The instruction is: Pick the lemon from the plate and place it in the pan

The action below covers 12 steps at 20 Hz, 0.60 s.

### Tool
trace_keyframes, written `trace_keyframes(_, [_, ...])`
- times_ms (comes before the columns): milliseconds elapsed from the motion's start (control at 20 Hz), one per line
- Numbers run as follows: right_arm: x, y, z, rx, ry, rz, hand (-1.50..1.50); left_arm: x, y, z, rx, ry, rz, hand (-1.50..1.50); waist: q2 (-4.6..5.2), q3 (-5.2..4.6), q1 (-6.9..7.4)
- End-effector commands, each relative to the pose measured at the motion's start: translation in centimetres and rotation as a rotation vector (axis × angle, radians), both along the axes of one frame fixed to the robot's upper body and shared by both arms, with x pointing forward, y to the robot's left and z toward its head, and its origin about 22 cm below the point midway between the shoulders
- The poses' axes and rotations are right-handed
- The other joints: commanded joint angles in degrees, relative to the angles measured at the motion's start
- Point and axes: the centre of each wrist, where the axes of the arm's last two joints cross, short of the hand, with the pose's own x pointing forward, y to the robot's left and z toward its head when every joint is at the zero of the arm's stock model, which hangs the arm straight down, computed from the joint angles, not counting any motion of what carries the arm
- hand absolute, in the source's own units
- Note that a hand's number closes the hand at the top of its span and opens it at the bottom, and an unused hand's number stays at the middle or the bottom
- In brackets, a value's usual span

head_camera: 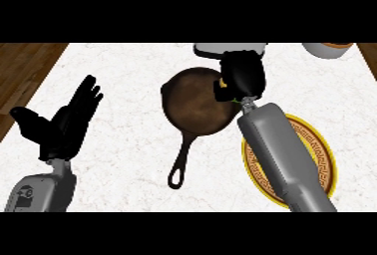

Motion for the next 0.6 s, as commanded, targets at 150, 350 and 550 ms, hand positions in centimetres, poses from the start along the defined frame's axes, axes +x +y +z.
trace_keyframes(150, [0.1, 5.1, 6.1, 0.075, -0.126, -0.336, 1.50, 0.8, -2.3, 0.3, -0.003, -0.009, -0.085, 0.00, 1.45, 0.11, 4.22])
trace_keyframes(350, [-0.7, 8.2, 8.3, 0.115, -0.172, -0.494, 1.50, 0.8, -2.2, -0.4, 0.008, -0.005, -0.070, 0.00, 1.69, 0.18, 3.71])
trace_keyframes(550, [-1.1, 10.1, 7.2, 0.169, -0.187, -0.559, 1.50, 1.9, -1.3, 1.1, -0.001, -0.041, -0.042, 0.00, 2.16, 0.29, 2.10])
